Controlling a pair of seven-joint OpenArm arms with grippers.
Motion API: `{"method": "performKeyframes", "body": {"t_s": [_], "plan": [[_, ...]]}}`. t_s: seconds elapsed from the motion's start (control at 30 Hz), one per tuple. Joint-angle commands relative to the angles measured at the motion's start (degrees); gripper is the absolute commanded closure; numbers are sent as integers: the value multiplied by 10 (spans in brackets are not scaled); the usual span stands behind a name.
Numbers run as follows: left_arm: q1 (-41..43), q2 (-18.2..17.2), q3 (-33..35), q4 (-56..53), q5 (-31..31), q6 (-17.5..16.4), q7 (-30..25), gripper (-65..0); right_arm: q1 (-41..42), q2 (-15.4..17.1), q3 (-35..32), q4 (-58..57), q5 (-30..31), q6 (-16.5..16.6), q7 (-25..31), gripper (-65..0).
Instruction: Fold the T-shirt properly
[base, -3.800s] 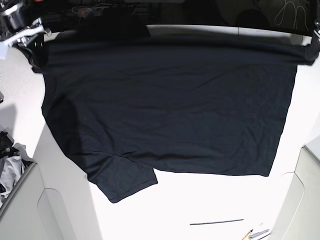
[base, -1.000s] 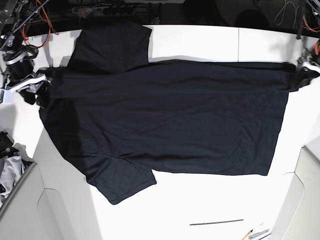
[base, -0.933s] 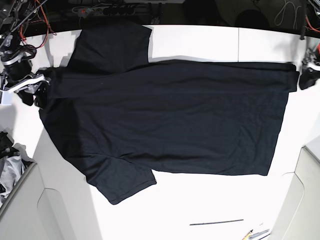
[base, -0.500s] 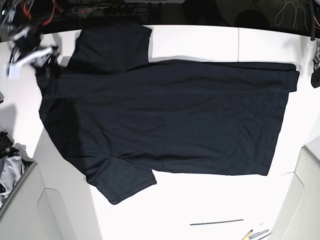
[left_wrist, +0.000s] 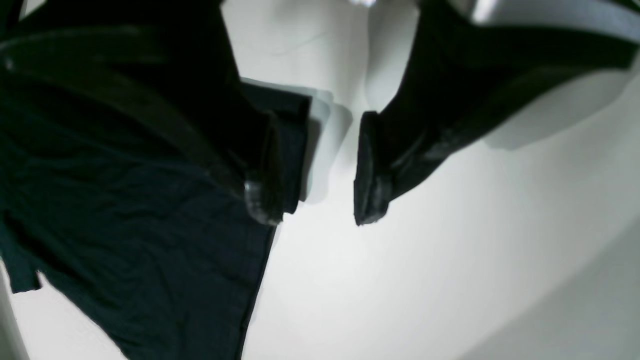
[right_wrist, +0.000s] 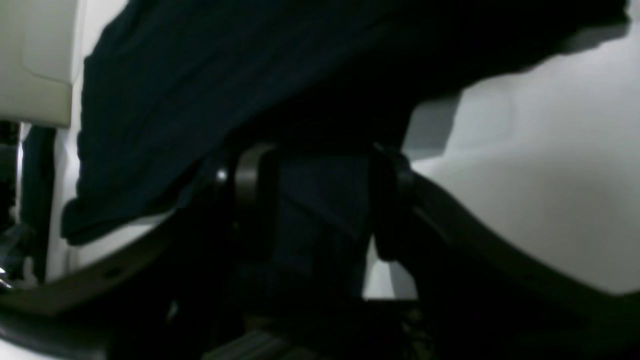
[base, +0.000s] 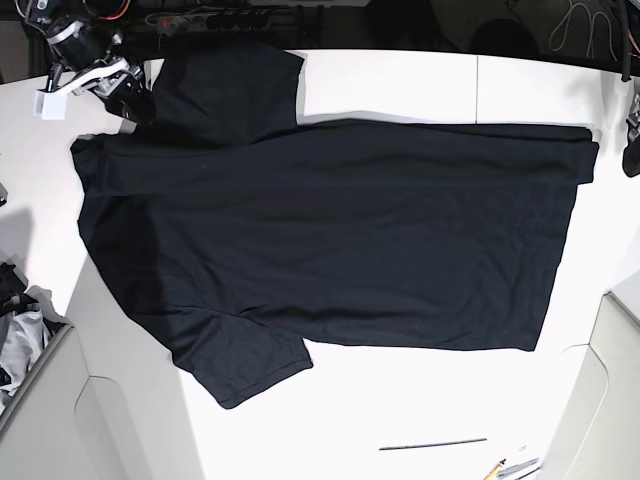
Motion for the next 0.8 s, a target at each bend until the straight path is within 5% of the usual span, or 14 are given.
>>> {"method": "performKeyframes", "body": {"t_s": [0.0, 0.33, 0.77], "plan": [[-1, -13, -5, 8, -13, -3, -12, -267, -3, 5, 3, -5, 7, 4, 9, -293], [-1, -13, -5, 8, -14, -3, -12, -267, -2, 5, -5, -82, 33, 5, 8, -292], [-1, -13, -5, 8, -14, -3, -12, -267, -5, 5, -100, -82, 32, 5, 6, -275]]}}
